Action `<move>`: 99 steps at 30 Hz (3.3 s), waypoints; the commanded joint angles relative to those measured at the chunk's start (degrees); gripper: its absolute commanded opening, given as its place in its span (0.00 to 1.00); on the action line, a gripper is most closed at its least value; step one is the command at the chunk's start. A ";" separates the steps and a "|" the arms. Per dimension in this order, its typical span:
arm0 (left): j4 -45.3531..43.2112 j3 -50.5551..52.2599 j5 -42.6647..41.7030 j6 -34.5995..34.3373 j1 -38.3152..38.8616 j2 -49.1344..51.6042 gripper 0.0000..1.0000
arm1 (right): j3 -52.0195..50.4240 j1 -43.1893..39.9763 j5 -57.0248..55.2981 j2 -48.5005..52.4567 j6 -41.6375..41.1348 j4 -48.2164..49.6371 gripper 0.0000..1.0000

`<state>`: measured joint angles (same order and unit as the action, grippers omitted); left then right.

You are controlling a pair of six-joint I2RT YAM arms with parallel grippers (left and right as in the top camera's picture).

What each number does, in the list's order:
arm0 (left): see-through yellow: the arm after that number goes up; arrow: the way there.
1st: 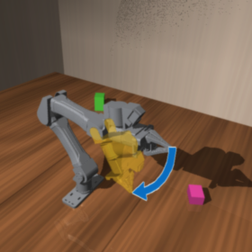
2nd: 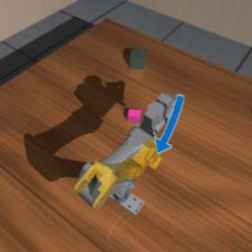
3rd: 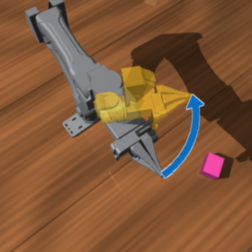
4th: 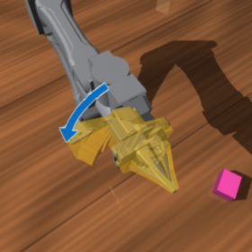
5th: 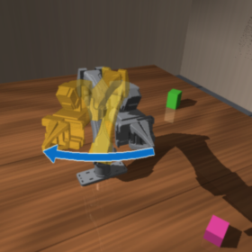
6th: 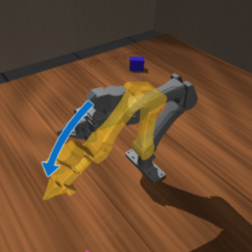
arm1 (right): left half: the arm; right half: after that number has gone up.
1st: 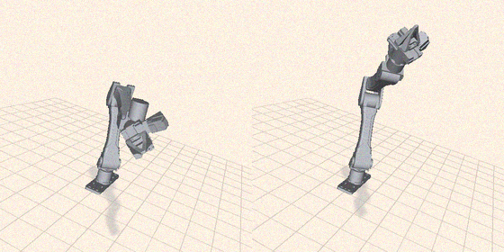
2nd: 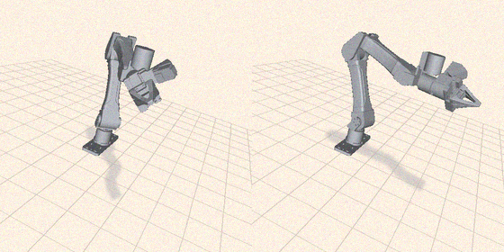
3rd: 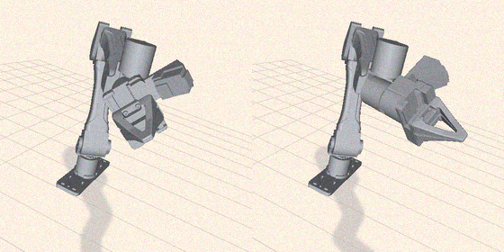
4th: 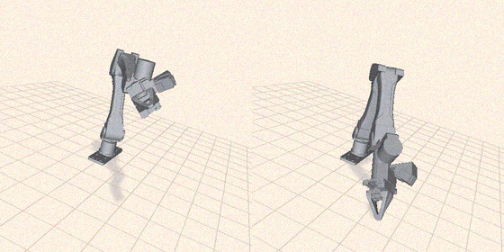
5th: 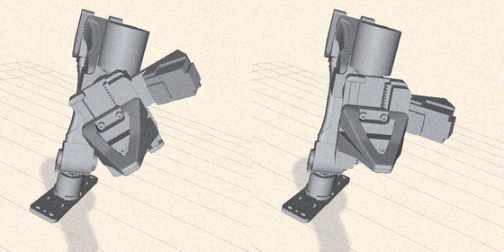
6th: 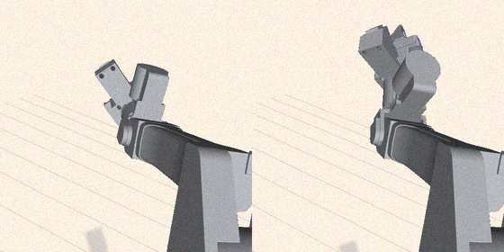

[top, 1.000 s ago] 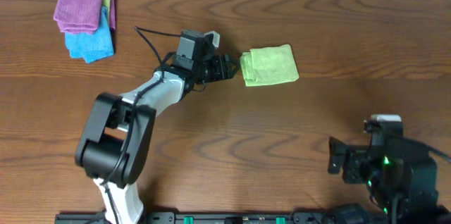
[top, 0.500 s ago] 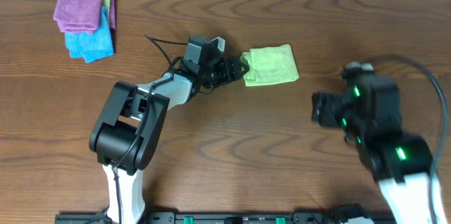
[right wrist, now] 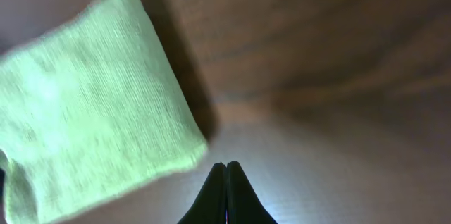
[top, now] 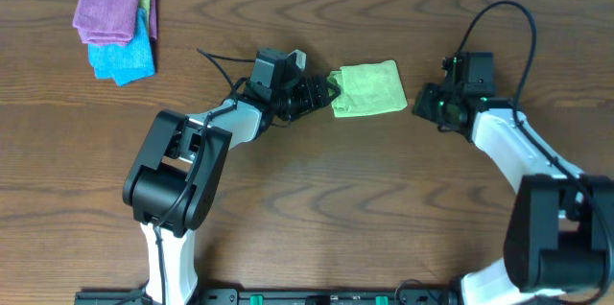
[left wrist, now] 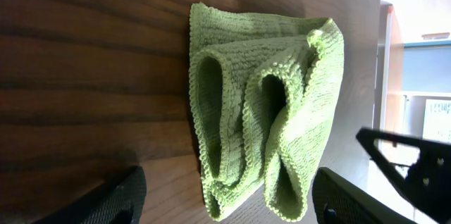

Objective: Fold the cloth

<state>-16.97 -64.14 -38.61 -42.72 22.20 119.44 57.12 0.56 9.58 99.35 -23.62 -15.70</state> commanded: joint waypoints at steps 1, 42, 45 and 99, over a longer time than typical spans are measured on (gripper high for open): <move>-0.87 -0.15 -0.28 -2.58 0.09 1.20 0.78 | 1.81 0.22 1.16 1.09 -2.58 2.99 0.01; -7.21 -0.17 0.72 -5.38 0.15 4.98 0.89 | 1.81 2.49 1.64 11.96 -9.60 16.26 0.02; -7.21 -0.17 0.02 -5.33 0.44 5.16 0.89 | 1.84 4.00 2.62 13.42 -9.62 16.65 0.01; -15.56 -32.02 -18.10 -18.82 -44.44 2.62 0.06 | 23.21 -2.49 0.96 -10.73 10.43 -23.08 0.01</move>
<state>-33.58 -95.70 -51.29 -62.96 -21.12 123.63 79.96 -1.93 10.83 89.60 -14.37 -38.54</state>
